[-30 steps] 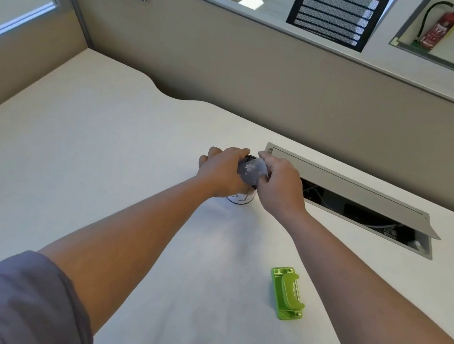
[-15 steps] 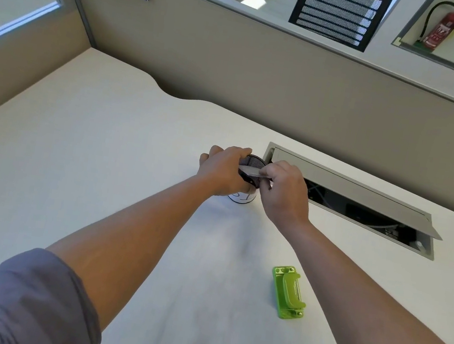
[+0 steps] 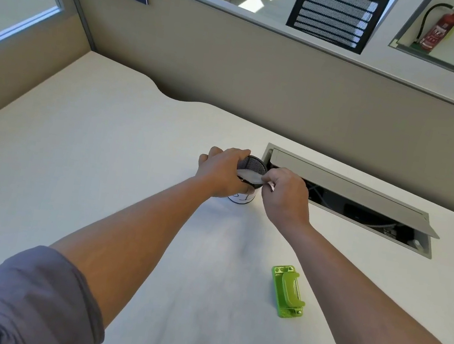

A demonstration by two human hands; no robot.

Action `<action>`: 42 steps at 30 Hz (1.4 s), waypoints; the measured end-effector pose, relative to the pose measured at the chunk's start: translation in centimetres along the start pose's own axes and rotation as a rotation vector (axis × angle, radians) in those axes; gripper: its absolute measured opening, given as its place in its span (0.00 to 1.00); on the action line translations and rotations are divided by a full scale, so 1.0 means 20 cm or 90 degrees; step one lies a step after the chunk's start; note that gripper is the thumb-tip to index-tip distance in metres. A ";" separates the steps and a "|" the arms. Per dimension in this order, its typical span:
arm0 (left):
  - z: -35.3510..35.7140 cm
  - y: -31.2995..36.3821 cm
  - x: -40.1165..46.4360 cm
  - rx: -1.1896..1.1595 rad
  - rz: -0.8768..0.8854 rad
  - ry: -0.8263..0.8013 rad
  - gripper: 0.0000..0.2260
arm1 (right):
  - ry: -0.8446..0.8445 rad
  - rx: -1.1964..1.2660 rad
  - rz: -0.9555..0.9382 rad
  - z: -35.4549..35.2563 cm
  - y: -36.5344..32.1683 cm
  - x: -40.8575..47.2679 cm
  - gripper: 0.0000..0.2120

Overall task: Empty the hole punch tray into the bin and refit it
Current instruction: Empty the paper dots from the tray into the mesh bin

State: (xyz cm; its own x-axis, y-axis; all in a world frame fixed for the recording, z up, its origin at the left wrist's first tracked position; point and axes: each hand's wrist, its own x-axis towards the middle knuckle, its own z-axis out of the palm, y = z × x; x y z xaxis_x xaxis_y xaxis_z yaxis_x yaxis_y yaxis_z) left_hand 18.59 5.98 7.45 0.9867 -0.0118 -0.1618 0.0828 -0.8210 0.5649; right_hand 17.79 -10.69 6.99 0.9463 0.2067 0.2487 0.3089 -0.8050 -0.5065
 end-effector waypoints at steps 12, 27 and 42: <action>0.00 0.00 0.00 -0.019 -0.018 -0.016 0.42 | 0.068 0.339 0.410 -0.08 0.03 -0.01 0.04; -0.01 0.06 -0.04 -0.022 -0.025 -0.015 0.34 | 0.070 0.597 0.562 -0.12 0.03 -0.07 0.13; 0.00 0.05 -0.03 -0.021 0.000 0.019 0.37 | 0.052 0.231 0.191 -0.09 -0.03 -0.07 0.05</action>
State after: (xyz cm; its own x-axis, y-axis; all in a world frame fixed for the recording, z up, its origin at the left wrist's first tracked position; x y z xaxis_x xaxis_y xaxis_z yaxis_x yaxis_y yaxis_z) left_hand 18.05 5.16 8.20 0.9905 0.0051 -0.1373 0.0862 -0.8014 0.5918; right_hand 16.19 -11.47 8.44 0.9927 -0.0610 0.1044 0.0509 -0.5727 -0.8182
